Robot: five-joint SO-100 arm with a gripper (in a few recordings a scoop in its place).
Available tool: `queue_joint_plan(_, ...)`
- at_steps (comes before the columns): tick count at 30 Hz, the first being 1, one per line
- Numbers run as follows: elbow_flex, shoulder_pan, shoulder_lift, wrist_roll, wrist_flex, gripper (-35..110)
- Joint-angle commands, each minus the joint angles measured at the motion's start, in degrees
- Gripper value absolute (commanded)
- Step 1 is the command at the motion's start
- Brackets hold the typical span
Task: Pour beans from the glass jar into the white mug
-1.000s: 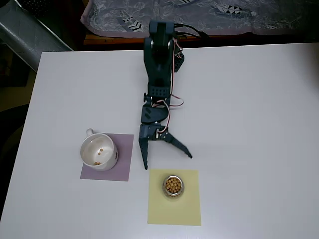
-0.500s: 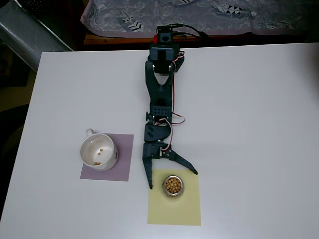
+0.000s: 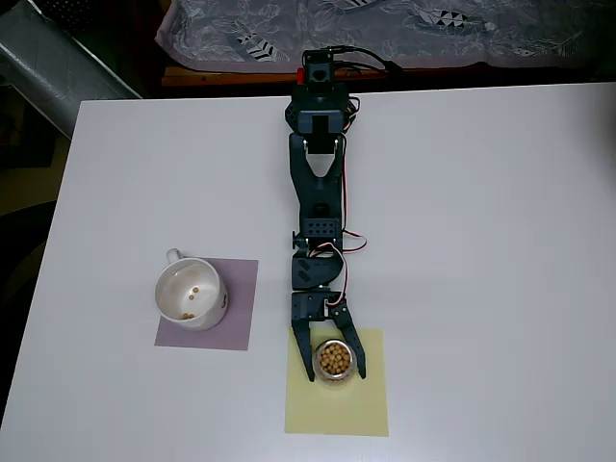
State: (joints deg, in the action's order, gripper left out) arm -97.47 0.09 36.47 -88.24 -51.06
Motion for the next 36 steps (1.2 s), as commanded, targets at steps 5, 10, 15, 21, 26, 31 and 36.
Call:
queue_joint_plan(5, 1.5, 0.4, 1.2, -0.1, -0.2, 18)
queue_joint_plan(10, -1.6, 1.1, 6.6, 4.4, -0.2, 17)
queue_joint_plan(15, -8.3, 1.6, 16.3, 10.4, -0.2, 13)
queue_joint_plan(21, -18.7, 2.9, 29.4, 19.6, 0.3, 0)
queue_joint_plan(26, -24.7, 6.4, 37.5, 27.2, 3.3, 0)
queue_joint_plan(31, -28.1, 9.8, 43.7, 37.6, 9.5, 0)
queue_joint_plan(36, -28.7, 13.1, 47.5, 47.4, 16.0, 0)
